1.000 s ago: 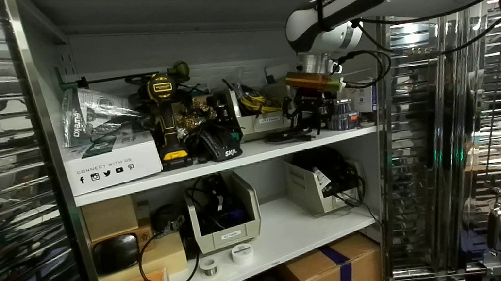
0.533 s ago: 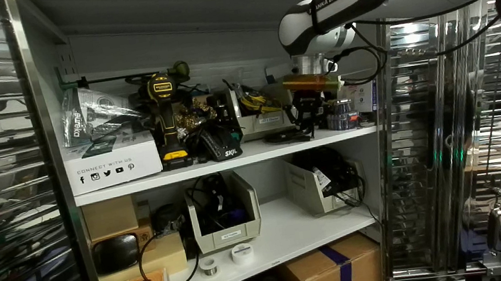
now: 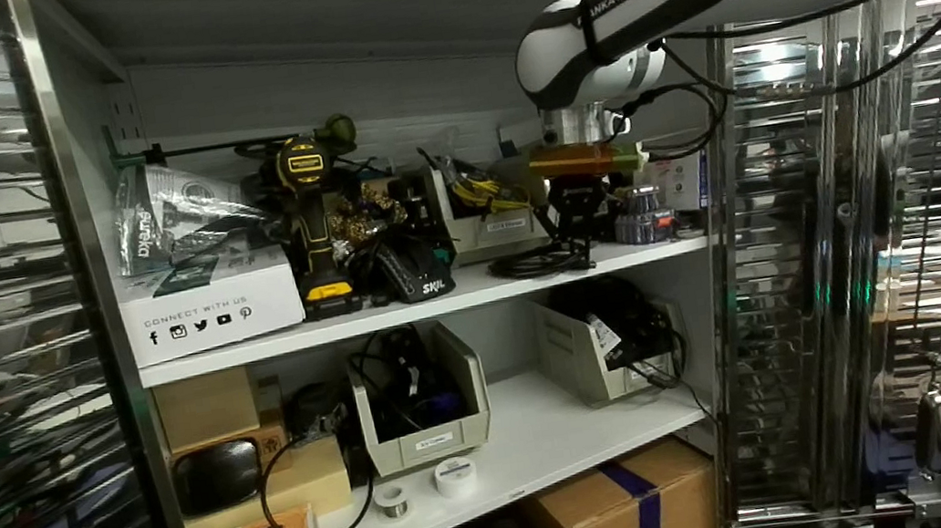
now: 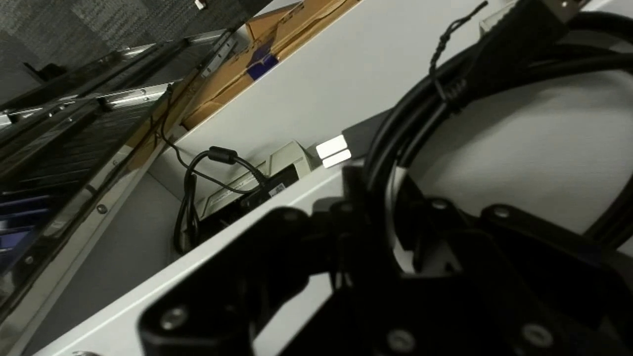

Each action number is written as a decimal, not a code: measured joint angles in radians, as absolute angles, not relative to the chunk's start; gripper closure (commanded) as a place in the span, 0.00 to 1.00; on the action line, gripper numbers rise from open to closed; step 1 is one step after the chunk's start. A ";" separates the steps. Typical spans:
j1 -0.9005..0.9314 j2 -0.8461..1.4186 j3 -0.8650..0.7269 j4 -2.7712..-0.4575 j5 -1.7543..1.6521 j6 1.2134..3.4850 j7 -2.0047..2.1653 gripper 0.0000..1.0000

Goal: Put the black cable on the top shelf in the tray behind it

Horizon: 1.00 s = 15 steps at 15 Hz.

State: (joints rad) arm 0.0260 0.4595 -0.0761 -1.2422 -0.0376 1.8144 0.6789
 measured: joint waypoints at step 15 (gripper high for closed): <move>0.079 -0.067 -0.065 -2.041 -0.316 2.611 1.097 0.91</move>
